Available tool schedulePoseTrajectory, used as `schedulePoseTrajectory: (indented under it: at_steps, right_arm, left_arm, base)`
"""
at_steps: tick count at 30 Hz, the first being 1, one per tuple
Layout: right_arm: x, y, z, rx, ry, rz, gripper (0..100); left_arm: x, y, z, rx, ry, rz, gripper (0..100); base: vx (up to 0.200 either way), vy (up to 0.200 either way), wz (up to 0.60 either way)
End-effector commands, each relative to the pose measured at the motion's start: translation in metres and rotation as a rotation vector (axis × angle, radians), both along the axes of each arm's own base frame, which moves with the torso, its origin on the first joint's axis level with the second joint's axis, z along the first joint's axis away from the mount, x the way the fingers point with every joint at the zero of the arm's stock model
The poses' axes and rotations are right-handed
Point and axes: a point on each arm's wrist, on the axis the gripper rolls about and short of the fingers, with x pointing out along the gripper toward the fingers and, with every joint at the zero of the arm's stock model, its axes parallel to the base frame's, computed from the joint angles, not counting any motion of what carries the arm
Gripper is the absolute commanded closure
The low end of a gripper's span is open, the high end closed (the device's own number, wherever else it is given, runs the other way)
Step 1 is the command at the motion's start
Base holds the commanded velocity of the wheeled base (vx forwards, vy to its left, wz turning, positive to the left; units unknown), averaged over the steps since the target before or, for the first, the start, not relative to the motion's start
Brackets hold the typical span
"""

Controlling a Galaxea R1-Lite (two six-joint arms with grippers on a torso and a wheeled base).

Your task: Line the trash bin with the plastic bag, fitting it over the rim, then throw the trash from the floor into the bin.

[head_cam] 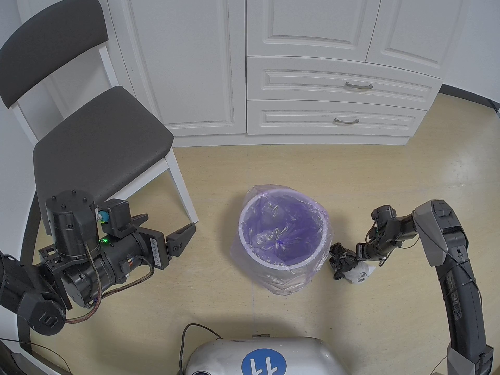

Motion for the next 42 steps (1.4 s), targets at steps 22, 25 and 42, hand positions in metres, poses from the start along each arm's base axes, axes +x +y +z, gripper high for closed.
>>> schedulePoseTrajectory:
  at_steps: [22,25,42]
  right_arm:
    - [-0.031,-0.059,0.186,0.151,-0.248,-0.121,100]
    - [-0.042,-0.052,0.212,0.152,-0.284,-0.106,100]
    - [-0.179,0.023,0.363,0.185,-0.558,0.084,100]
  left_arm:
    - [-0.005,0.004,0.019,0.056,-0.104,0.074,0]
    - [-0.007,0.005,0.022,0.049,-0.116,0.076,0]
    - [-0.024,0.015,0.050,0.013,-0.221,0.079,0]
  base:
    - [0.000,0.000,0.00]
    - [0.000,0.000,0.00]
    - [0.000,0.000,0.00]
